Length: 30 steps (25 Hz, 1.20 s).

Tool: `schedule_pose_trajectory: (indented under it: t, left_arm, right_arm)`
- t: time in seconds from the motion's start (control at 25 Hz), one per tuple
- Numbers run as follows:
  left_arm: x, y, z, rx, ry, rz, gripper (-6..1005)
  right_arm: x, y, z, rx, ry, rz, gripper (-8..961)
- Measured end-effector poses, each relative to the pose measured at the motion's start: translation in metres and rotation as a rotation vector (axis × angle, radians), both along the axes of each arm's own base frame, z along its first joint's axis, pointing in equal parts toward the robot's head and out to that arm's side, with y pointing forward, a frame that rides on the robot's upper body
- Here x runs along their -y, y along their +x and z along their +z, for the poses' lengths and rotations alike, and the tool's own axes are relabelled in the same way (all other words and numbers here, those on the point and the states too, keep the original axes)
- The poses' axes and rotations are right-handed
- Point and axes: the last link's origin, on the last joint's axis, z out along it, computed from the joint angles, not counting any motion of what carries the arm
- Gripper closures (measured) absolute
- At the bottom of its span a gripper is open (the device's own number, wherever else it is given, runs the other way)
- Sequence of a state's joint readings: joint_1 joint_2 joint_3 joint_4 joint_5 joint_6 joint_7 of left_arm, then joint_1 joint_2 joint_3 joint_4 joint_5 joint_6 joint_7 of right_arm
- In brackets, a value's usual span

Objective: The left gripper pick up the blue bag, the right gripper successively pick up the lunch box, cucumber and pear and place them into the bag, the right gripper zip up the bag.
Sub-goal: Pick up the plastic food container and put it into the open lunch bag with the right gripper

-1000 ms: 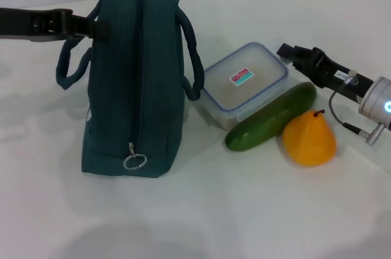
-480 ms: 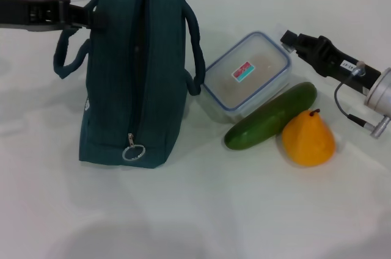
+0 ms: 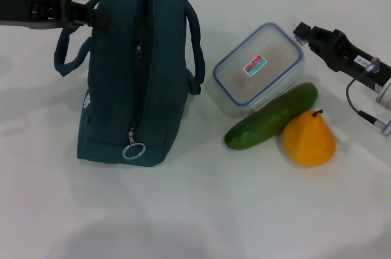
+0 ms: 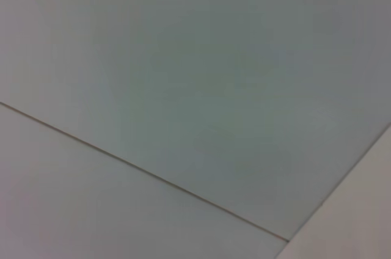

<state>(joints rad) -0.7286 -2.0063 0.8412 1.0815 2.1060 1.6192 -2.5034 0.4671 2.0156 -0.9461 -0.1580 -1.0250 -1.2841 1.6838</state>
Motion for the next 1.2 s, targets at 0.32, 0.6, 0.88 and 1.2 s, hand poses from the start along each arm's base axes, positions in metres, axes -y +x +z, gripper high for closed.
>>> schedule_pose_trajectory:
  t: [0.32, 0.6, 0.88, 1.2]
  left_arm:
    - [0.0, 0.0, -0.005, 0.009, -0.018, 0.01, 944]
    - [0.0, 0.003, -0.009, 0.013, -0.03, 0.007, 945]
    - [0.0, 0.006, -0.013, 0.02, -0.039, 0.004, 945]
    - [0.0, 0.015, -0.014, 0.051, -0.057, 0.014, 945]
  right_arm:
    - [0.001, -0.008, 0.013, -0.062, 0.06, 0.049, 839]
    - [-0.001, -0.015, 0.024, -0.09, 0.108, 0.095, 832]
    - [-0.005, -0.026, 0.036, -0.129, 0.159, 0.152, 826]
    - [-0.012, -0.057, 0.068, -0.192, 0.285, 0.332, 818]
